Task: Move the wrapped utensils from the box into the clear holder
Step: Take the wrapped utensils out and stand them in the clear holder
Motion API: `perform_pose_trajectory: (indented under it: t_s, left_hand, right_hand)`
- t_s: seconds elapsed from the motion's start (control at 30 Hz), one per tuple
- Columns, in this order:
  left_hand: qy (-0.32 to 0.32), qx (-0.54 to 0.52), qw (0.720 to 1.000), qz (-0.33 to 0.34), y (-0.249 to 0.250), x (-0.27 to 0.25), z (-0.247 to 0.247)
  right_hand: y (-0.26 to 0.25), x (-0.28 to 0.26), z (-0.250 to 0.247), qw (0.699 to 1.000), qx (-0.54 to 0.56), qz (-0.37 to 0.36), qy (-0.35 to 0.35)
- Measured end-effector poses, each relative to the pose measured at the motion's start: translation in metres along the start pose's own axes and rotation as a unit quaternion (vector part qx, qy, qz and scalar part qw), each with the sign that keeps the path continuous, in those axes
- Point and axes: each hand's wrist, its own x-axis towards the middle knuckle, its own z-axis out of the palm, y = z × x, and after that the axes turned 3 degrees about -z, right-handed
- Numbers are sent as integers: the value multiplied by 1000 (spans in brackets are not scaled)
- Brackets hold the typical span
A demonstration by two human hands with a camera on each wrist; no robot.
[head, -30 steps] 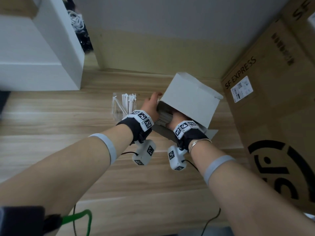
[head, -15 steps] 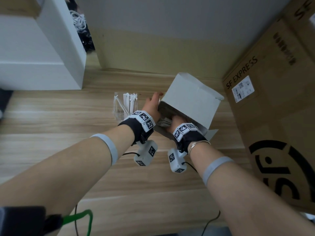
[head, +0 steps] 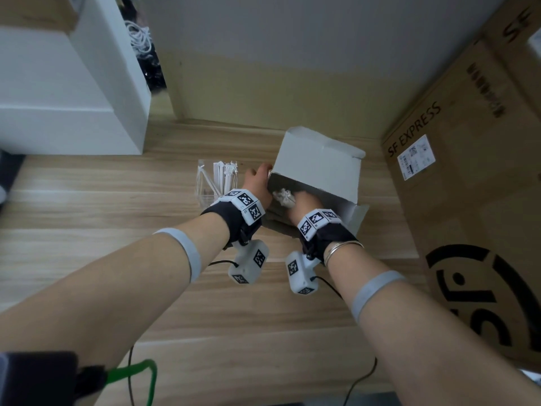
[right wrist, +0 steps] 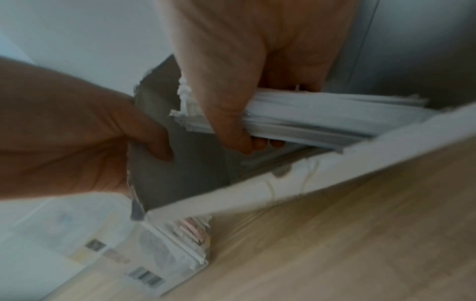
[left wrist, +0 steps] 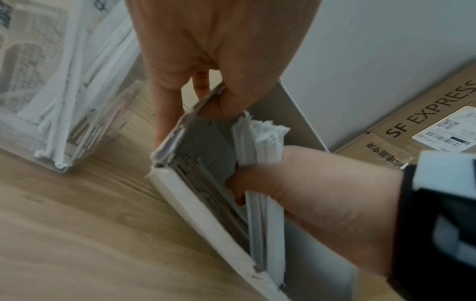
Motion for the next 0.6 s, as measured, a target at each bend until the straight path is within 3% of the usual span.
perform_pose_trajectory:
  t_s: [0.2, 0.43, 0.6]
  left_hand:
    - [-29, 66, 997, -41, 2, 2, -8]
    - [-37, 108, 992, -50, 6, -3, -13]
    - [-21, 135, 990, -29, 9, -8, -15]
  right_hand:
    - [-9, -15, -22, 981, 137, -47, 131]
    - [-11, -16, -25, 936, 306, -5, 173]
    - [-16, -16, -27, 913, 361, 1, 189]
